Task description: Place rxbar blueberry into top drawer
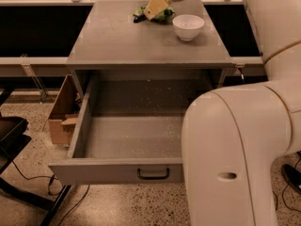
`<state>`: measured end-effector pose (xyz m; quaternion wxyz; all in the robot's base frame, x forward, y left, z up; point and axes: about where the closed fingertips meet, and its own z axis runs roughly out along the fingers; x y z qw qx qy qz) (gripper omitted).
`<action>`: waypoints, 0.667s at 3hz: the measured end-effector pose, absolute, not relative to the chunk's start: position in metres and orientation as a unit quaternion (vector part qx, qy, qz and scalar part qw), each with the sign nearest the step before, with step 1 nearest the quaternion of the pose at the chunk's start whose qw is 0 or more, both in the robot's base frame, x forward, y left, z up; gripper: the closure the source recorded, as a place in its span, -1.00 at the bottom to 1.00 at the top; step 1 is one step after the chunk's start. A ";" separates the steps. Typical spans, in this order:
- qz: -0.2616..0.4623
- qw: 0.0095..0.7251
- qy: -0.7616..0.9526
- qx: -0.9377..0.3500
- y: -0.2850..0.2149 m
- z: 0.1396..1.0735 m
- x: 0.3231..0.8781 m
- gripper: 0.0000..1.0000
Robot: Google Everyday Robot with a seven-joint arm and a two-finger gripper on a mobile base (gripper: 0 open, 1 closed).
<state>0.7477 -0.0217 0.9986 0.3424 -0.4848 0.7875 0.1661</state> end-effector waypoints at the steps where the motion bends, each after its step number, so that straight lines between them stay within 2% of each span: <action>1: 0.181 0.360 0.789 -0.464 -0.045 1.012 0.728 1.00; 2: 0.185 0.400 0.785 -0.435 -0.078 1.051 0.678 1.00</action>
Offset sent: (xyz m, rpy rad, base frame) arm -0.2338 -0.0689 -0.1433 0.0592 0.3382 -0.1343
